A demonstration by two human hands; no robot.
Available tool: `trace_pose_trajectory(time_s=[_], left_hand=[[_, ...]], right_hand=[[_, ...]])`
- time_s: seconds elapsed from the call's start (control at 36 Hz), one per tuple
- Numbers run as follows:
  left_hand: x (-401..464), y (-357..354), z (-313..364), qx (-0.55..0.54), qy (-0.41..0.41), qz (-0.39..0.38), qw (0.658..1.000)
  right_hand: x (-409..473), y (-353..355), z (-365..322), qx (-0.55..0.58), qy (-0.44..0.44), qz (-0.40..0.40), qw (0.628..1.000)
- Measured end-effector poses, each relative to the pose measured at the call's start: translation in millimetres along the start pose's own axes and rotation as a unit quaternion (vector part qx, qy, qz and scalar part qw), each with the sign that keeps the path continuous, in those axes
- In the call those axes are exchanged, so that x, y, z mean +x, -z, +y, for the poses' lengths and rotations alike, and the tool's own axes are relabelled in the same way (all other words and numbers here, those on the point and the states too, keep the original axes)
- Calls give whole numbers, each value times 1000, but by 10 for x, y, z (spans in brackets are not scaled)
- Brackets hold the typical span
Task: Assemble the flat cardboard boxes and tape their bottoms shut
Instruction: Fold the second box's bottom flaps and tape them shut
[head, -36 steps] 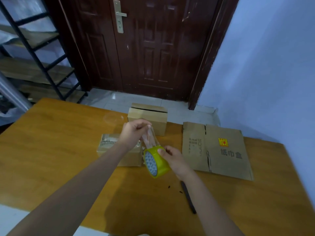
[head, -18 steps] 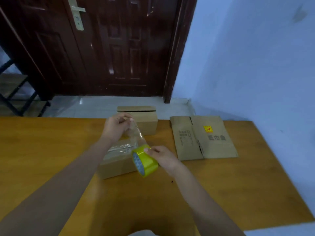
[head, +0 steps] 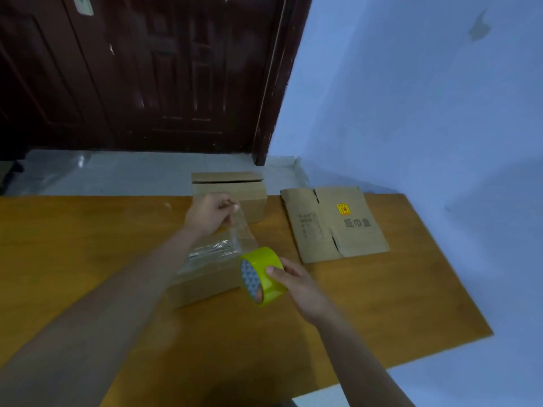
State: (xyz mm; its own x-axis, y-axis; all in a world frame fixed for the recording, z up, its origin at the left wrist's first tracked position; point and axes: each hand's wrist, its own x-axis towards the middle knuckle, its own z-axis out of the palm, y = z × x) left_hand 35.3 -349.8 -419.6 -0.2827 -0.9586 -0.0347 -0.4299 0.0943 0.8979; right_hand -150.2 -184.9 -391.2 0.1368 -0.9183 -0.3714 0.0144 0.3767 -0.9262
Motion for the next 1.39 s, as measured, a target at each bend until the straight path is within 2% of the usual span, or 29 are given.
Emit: trace_pose_trajectory(time_s=[0.17, 0.31, 0.39, 0.5, 0.67, 0.81, 1.06, 1.25, 1.39], left_hand=[[72, -171, -6, 120, -15, -12, 993], [140, -240, -118, 123, 3, 9, 992], [181, -244, -162, 127, -7, -17, 992], [203, -259, -270, 75, -1, -22, 997], [139, -283, -434, -15, 36, -3, 999], [86, -280, -497, -55, 47, 6, 997], [-71, -440, -578, -61, 79, 13, 995], [-84, -470, -591, -124, 88, 23, 988], [-71, -450, -587, -210, 92, 33, 973]], right_hand=[[70, 54, 6, -24, -7, 28, 999], [141, 12, 30, -61, -91, 20, 994], [145, 29, 98, -89, -135, 39, 986], [119, 86, 137, -68, -118, 33, 990], [164, 37, 152, -141, -95, 20, 985], [180, 37, 209, -172, -117, 6, 978], [116, 77, 330, -162, -171, -4, 972], [74, 46, 400, -101, -176, -2, 979], [77, -25, 366, -82, -154, 11, 985]])
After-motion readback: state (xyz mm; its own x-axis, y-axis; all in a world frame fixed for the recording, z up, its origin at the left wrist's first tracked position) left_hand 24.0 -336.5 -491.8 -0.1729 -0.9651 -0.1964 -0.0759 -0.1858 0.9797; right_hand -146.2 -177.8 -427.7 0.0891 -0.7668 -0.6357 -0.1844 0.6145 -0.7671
